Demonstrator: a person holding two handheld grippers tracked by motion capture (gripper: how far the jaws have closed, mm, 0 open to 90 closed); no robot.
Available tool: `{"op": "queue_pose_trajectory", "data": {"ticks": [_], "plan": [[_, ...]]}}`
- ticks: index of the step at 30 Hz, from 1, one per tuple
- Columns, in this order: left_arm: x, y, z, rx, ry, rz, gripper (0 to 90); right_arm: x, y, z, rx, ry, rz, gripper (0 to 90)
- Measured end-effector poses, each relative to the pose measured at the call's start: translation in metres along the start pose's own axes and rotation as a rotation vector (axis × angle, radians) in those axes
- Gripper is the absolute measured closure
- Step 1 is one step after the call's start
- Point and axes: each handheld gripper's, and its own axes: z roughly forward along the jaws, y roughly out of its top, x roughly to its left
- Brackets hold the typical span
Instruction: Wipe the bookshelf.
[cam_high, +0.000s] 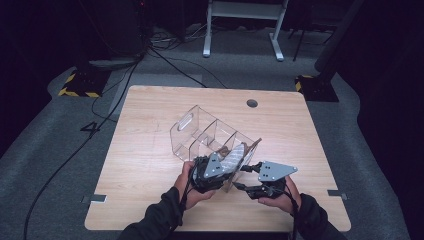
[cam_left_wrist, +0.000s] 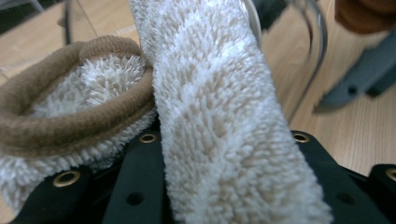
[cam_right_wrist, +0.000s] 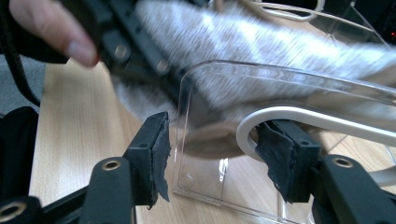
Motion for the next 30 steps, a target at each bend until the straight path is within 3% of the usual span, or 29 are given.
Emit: {"op": "queue_pose_trajectory", "data": {"ticks": [7, 10, 12, 17, 26, 30], "plan": [[0.008, 0.017, -0.008, -0.071, 0.003, -0.007, 65.8, 0.004, 0.002, 0.003, 0.001, 0.005, -0.014, 44.4], [0.009, 0.024, -0.006, -0.071, 0.008, 0.001, 65.9, 0.005, 0.002, 0.003, 0.002, 0.008, -0.020, 44.4], [0.012, 0.028, -0.002, -0.062, 0.008, 0.007, 66.0, 0.005, 0.002, 0.003, 0.001, 0.010, -0.020, 44.4], [0.013, 0.022, 0.010, -0.023, -0.012, -0.022, 66.2, 0.006, 0.002, 0.004, 0.003, 0.007, -0.020, 42.4], [0.007, 0.012, 0.009, -0.006, 0.000, -0.026, 66.4, 0.004, 0.001, 0.003, 0.008, 0.003, -0.017, 41.7], [0.000, 0.006, 0.011, 0.030, 0.014, -0.010, 66.4, 0.003, 0.000, 0.003, 0.009, -0.001, -0.008, 41.2]]}}
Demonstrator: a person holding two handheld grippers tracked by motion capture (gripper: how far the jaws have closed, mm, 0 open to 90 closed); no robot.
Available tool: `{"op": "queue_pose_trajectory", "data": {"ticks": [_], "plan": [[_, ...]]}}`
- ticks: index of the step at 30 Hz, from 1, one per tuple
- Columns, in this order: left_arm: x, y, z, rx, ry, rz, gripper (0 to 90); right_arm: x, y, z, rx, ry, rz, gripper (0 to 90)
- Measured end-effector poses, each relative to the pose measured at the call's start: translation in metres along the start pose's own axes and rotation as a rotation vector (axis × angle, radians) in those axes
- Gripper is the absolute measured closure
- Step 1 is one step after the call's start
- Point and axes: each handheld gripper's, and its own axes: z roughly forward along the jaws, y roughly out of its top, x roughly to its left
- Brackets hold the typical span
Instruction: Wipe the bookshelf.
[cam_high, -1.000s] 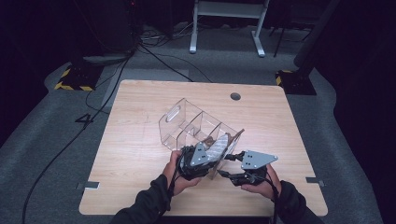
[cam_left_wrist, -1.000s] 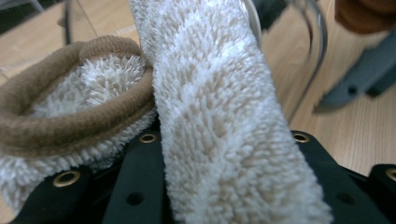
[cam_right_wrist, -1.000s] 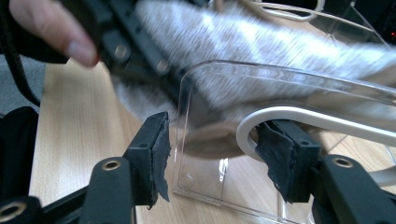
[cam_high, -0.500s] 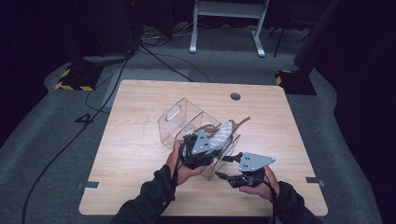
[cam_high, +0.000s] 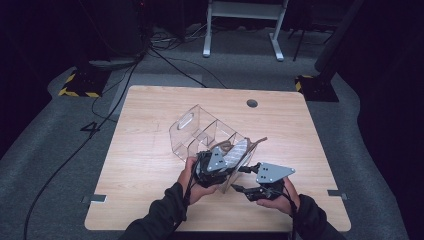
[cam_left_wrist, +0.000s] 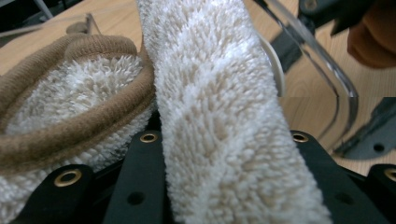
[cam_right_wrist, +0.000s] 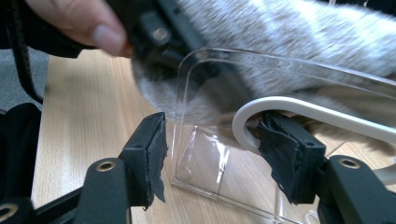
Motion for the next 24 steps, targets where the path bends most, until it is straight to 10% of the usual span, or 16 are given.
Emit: {"op": "queue_pose_trajectory", "data": {"ticks": [16, 24], "plan": [[-0.007, -0.047, 0.025, 0.188, -0.048, 0.017, 66.7, 0.000, 0.000, 0.000, -0.003, -0.006, 0.000, 40.7], [-0.004, -0.045, 0.018, 0.155, -0.056, 0.016, 66.8, 0.000, -0.003, 0.002, 0.021, 0.003, -0.004, 40.8]]}}
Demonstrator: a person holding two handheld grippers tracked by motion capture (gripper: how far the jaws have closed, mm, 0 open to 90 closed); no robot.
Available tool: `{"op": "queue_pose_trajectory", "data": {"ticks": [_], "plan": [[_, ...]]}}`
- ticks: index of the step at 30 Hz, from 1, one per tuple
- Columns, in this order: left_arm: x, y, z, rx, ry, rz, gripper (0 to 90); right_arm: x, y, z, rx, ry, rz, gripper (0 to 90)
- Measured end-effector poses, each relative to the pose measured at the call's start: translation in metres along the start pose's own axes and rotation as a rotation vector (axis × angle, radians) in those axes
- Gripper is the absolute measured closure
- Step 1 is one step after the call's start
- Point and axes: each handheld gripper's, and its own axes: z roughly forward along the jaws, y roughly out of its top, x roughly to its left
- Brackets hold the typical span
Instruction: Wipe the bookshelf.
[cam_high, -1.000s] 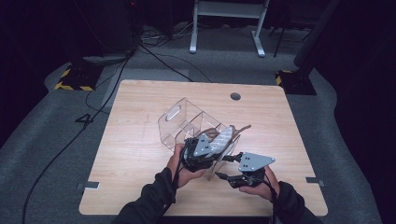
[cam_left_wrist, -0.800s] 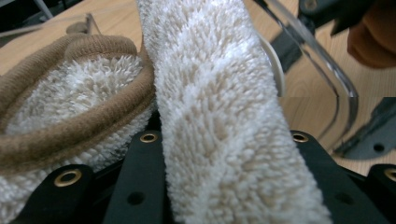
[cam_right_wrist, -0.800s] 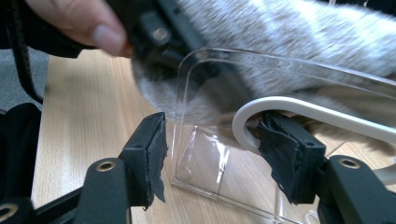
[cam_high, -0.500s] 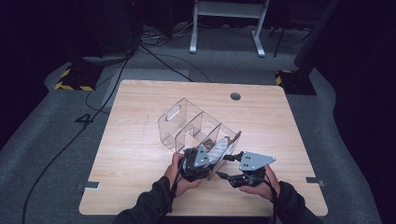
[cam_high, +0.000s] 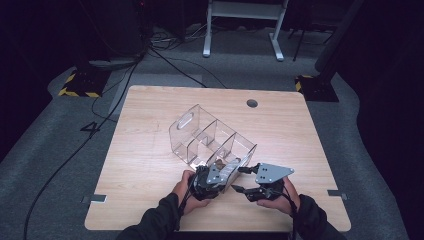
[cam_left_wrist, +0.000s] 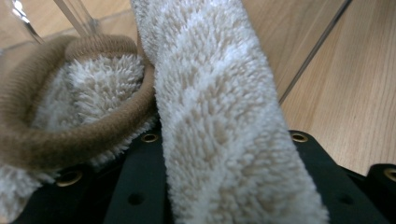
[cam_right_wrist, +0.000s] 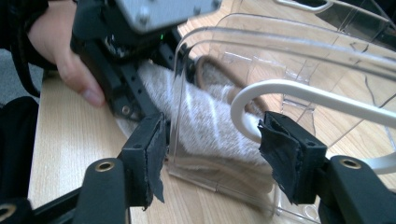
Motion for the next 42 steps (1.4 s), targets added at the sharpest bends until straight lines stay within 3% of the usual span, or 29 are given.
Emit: {"op": "queue_pose_trajectory", "data": {"ticks": [7, 15, 20, 23, 24, 29, 33, 36, 42], "plan": [[0.007, 0.025, -0.028, -0.144, 0.000, 0.002, 66.6, 0.000, 0.000, 0.001, -0.011, 0.004, 0.011, 40.9], [0.016, 0.056, -0.045, -0.238, 0.068, 0.004, 66.5, 0.001, -0.001, 0.004, -0.003, 0.007, 0.012, 41.8], [0.022, 0.061, -0.034, -0.213, 0.073, -0.006, 66.5, 0.002, -0.001, 0.005, -0.002, 0.007, 0.010, 41.1], [0.019, 0.059, -0.028, -0.194, 0.054, 0.006, 66.7, 0.003, 0.000, 0.006, -0.002, 0.009, 0.009, 41.1], [0.017, 0.059, -0.026, -0.182, 0.064, 0.022, 67.1, 0.002, 0.000, 0.006, -0.002, 0.009, 0.008, 41.2], [0.015, 0.051, -0.028, -0.169, 0.062, 0.022, 67.2, 0.003, -0.001, 0.007, 0.000, 0.011, 0.006, 42.1], [0.010, 0.041, -0.027, -0.135, 0.071, 0.047, 67.3, 0.001, -0.002, 0.007, 0.007, 0.007, 0.017, 42.1], [0.011, 0.031, -0.026, -0.121, 0.047, 0.034, 67.1, -0.001, -0.004, 0.006, 0.012, 0.006, 0.028, 42.2], [0.005, 0.005, -0.009, -0.027, 0.033, 0.043, 66.9, -0.002, -0.004, 0.006, 0.014, -0.006, 0.026, 41.6]]}}
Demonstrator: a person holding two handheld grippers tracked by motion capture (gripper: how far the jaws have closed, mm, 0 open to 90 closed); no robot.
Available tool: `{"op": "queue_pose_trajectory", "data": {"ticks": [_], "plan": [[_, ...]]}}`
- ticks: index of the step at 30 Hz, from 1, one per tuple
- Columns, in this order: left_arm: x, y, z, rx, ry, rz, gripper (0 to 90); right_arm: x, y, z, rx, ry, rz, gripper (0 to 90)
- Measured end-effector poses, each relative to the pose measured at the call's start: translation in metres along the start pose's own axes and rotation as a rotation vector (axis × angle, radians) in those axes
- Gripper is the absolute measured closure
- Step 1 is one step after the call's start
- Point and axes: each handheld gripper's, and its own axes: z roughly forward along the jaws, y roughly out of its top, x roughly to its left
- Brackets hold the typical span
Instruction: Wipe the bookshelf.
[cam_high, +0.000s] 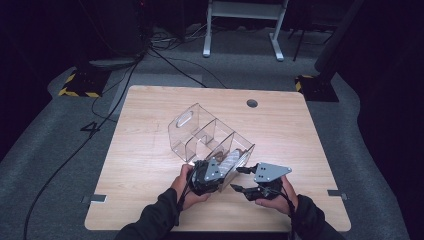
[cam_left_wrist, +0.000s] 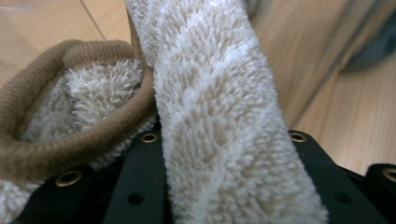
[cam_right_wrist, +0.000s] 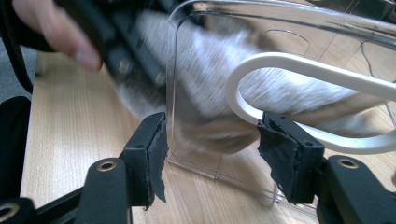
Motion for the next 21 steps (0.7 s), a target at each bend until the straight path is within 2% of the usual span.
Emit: {"op": "queue_pose_trajectory", "data": {"ticks": [3, 5, 6, 8, 10, 13, 19, 21], "plan": [[0.000, -0.006, 0.005, 0.042, -0.009, 0.003, 66.9, 0.000, 0.000, 0.000, -0.001, 0.000, 0.001, 41.3], [0.000, -0.004, 0.003, 0.033, -0.007, 0.011, 66.9, 0.000, 0.000, -0.001, 0.003, 0.005, -0.002, 41.1], [0.001, -0.002, -0.001, 0.020, -0.003, 0.014, 66.8, 0.000, 0.000, -0.001, 0.007, 0.006, -0.003, 40.9], [0.002, 0.006, -0.012, -0.039, -0.006, 0.005, 66.8, 0.000, 0.000, -0.003, 0.009, 0.002, -0.001, 40.8], [0.001, 0.016, -0.023, -0.097, 0.007, 0.026, 66.7, -0.003, -0.001, -0.006, 0.004, -0.006, -0.002, 40.8], [0.003, 0.028, -0.037, -0.176, -0.007, 0.046, 66.6, -0.008, -0.003, -0.012, -0.004, -0.017, 0.013, 41.0], [0.007, 0.037, -0.044, -0.228, -0.009, 0.042, 66.6, -0.016, -0.008, -0.021, 0.002, -0.042, 0.037, 43.1], [0.007, 0.034, -0.042, -0.218, -0.014, 0.043, 66.8, -0.019, -0.011, -0.021, 0.014, -0.048, 0.041, 43.2]]}}
